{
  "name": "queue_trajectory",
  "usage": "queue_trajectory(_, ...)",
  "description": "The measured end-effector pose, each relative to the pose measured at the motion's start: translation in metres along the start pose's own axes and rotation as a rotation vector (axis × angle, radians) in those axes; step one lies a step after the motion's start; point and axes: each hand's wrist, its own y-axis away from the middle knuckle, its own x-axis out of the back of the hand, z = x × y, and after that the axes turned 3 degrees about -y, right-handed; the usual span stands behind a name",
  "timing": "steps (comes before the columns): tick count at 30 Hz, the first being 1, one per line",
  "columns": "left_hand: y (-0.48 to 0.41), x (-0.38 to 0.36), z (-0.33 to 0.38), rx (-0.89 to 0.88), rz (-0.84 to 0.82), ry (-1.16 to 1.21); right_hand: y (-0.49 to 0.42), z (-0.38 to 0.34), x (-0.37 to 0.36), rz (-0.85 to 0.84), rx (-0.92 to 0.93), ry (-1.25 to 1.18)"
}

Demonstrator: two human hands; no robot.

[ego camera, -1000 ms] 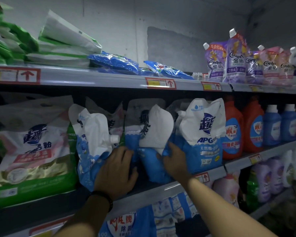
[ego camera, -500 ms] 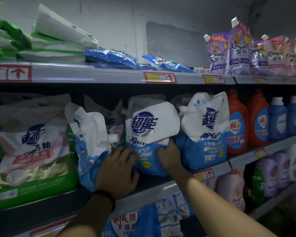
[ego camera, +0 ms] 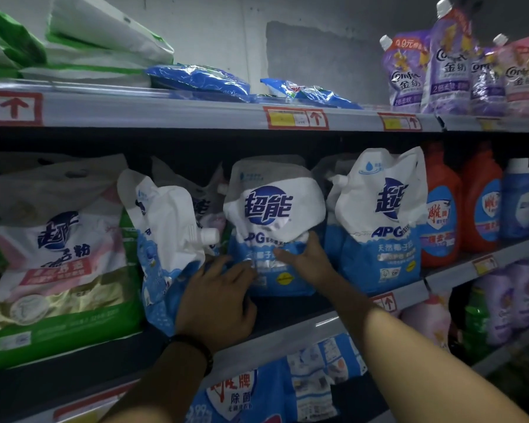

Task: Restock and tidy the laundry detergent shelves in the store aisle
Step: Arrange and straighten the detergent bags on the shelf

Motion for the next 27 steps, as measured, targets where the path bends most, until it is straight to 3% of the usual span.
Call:
queue_trajectory(4,-0.003,-0.004,0.0,-0.023,0.014,-0.034,-0.03,-0.005,0.01,-0.082,0.026,0.038)
queue_trajectory(6,-0.005,-0.006,0.001,-0.038,0.01,-0.061,-0.035,-0.003,0.01,-0.03,0.058,0.1)
queue_trajectory(10,-0.008,-0.008,0.003,-0.062,-0.085,-0.126,-0.011,0.001,-0.007,0.289,0.124,0.384)
queue_trajectory(13,-0.012,-0.008,0.004,-0.083,-0.142,-0.162,0.022,0.002,-0.029,0.527,0.301,0.706)
queue_trajectory(15,-0.015,-0.008,0.005,-0.104,-0.16,-0.171,0.036,0.002,-0.04,0.409,0.43,0.822)
queue_trajectory(18,-0.017,-0.007,0.006,-0.117,-0.156,-0.169,0.035,0.016,-0.048,0.181,0.423,0.979)
queue_trajectory(27,-0.019,-0.012,0.004,-0.139,-0.108,-0.109,-0.02,0.019,-0.031,-0.074,0.294,1.059)
